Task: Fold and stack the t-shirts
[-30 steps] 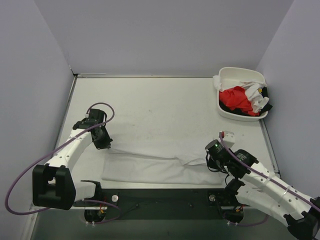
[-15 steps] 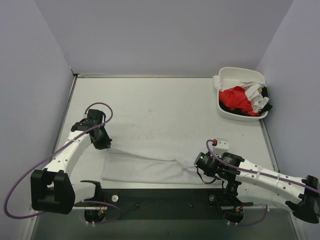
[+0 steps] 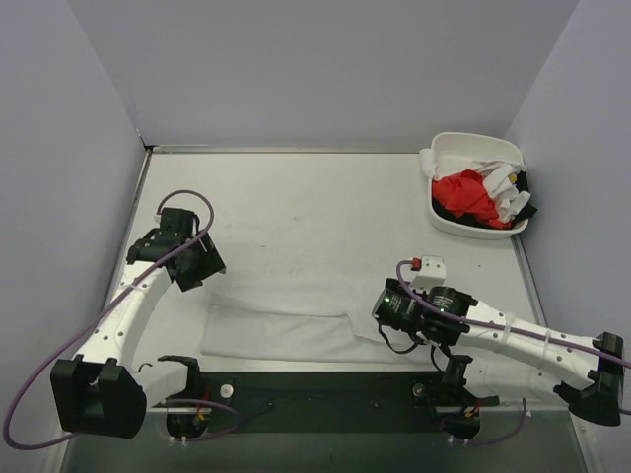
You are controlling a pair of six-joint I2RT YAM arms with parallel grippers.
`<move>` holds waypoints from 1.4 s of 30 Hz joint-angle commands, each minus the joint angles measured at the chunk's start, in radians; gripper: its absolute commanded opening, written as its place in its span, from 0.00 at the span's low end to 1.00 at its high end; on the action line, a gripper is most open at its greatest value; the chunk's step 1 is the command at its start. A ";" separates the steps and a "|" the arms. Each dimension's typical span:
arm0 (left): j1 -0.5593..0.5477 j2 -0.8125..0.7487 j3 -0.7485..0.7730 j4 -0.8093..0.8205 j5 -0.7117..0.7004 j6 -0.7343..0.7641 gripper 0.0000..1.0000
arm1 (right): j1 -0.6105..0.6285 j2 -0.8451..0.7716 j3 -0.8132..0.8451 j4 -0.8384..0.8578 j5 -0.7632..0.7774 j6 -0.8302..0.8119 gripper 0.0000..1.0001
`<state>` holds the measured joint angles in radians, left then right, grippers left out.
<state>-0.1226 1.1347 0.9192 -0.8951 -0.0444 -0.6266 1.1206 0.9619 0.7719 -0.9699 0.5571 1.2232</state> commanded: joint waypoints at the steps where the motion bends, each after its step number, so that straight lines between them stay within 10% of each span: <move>1: 0.001 0.014 0.067 0.080 0.078 -0.024 0.71 | -0.011 0.119 0.093 0.006 0.118 -0.118 0.87; 20: -0.190 0.230 0.033 0.286 0.052 -0.087 0.62 | -0.179 0.282 0.000 0.471 -0.085 -0.360 0.86; 27: -0.216 0.195 0.090 0.095 -0.037 -0.110 0.43 | -0.174 0.324 -0.006 0.511 -0.121 -0.363 0.86; 42: -0.184 0.149 0.075 -0.126 -0.176 -0.179 0.49 | -0.147 0.294 -0.095 0.599 -0.161 -0.355 0.86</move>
<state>-0.3283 1.2514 0.9634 -0.9493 -0.1463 -0.7742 0.9588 1.2861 0.7025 -0.3824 0.3962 0.8654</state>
